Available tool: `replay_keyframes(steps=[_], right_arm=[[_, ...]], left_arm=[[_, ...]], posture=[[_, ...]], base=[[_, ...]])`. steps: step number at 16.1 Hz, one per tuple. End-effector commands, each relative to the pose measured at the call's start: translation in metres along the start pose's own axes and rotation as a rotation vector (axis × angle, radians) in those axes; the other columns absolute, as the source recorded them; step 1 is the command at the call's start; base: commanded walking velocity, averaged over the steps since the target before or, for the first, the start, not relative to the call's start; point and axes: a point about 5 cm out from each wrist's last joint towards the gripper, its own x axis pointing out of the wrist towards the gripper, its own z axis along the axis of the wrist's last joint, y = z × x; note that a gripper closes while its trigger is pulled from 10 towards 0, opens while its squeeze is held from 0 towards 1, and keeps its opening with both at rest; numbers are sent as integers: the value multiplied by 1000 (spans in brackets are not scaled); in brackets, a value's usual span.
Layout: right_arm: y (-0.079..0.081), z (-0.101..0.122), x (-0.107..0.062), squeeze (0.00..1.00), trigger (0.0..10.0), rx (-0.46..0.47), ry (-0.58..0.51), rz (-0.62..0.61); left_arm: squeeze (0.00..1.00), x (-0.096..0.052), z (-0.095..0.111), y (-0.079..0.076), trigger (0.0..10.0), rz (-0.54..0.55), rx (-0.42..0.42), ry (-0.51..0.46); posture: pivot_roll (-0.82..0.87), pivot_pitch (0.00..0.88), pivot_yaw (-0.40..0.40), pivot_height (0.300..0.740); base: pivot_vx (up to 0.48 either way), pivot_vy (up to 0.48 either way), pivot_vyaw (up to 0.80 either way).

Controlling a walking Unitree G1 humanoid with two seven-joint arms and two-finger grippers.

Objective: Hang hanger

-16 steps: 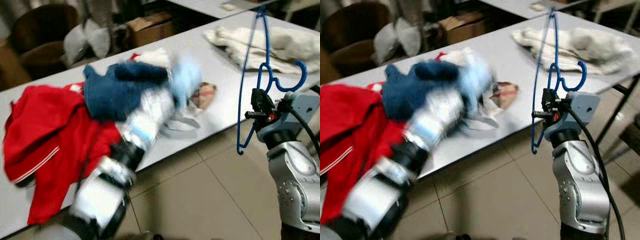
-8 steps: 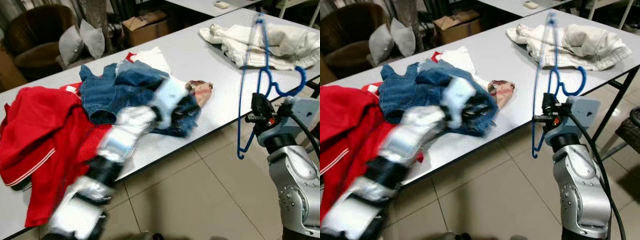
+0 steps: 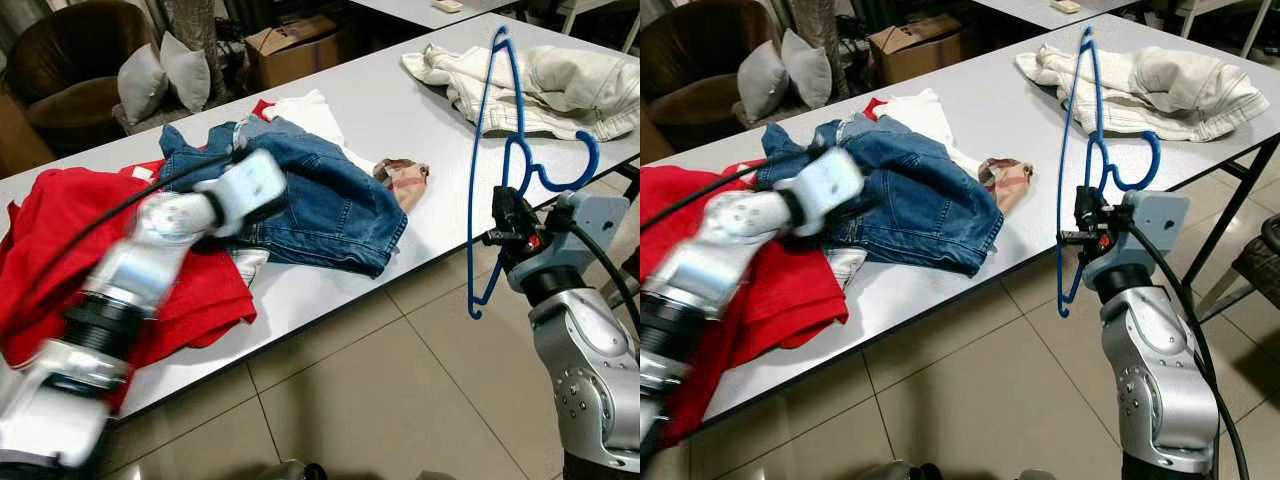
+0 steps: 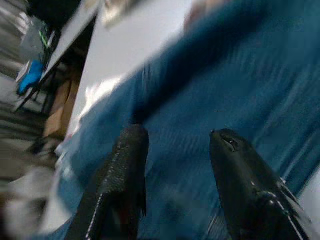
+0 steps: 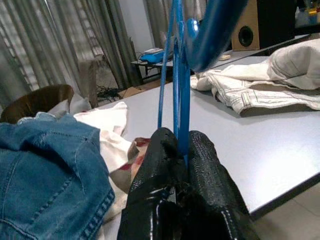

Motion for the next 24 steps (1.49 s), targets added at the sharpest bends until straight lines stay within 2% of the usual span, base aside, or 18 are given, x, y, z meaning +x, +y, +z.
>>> replay_keyframes(steps=[1, 4, 7, 9, 10, 13, 15, 18, 24], right_arm=[[3, 3, -3, 0, 10000, -2, -6, 12], [3, 4, -4, 0, 10000, -5, -2, 14], [3, 4, -4, 0, 10000, -8, 3, 15], [3, 4, -5, 0, 10000, -8, 5, 14], [2, 4, -5, 0, 10000, -9, 6, 13], [4, 4, -3, 0, 10000, -11, 6, 19], [5, 4, -3, 0, 10000, -11, 4, 20], [4, 5, -3, 0, 10000, -11, 2, 16], [5, 5, -1, 0, 10000, -18, 8, 39]], left_arm=[[0, -1, -7, -1, 10000, -32, 88, 50], [0, -2, -25, -9, 10000, -107, 208, 149], [0, -6, -38, -19, 10000, -214, 211, 190], [0, -6, -38, -22, 10000, -241, 183, 172], [0, -6, -39, -21, 10000, -250, 201, 176], [0, -3, -46, -20, 10000, -231, 251, 228], [0, 0, -51, -17, 10000, -167, 258, 257], [0, 1, -45, -10, 10000, -116, 239, 220], [0, -6, -42, 2, 10000, -130, 277, 221]], posture=[[-177, 51, 144, 740], [-184, 60, 137, 740], [-188, 63, 138, 740], [-187, 62, 138, 740], [-185, 63, 138, 740], [-183, 61, 138, 740], [-187, 61, 142, 740], [-187, 60, 135, 740], [-183, 56, 123, 740]], base=[[0, 0, 0], [0, 0, 0], [0, 0, 0], [0, 0, 0], [0, 0, 0], [0, 0, 0], [0, 0, 0], [0, 0, 0], [0, 0, 0]])
